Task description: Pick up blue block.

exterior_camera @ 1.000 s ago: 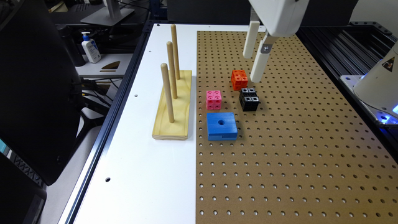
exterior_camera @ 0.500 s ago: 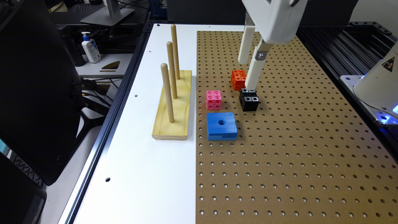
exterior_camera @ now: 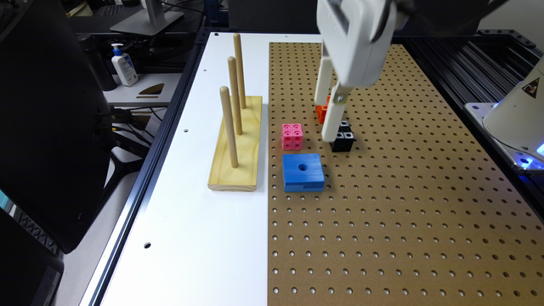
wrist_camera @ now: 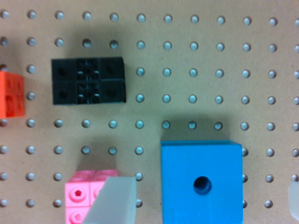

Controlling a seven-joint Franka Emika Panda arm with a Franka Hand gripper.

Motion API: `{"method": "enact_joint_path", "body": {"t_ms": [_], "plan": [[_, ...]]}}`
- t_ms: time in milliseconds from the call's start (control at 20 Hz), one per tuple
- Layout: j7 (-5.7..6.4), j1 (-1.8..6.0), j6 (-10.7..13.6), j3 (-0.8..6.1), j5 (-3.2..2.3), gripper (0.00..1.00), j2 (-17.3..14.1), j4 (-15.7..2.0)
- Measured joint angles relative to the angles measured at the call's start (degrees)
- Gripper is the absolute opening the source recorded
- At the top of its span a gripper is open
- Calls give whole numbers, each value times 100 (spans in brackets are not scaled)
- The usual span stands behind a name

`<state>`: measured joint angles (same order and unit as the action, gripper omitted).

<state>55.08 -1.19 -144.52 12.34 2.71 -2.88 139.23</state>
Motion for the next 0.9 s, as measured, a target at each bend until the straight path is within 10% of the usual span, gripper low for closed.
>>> {"method": "enact_joint_path", "body": {"t_ms": [900], "plan": [[88, -5, -41, 86, -24, 100, -638, -530]]}}
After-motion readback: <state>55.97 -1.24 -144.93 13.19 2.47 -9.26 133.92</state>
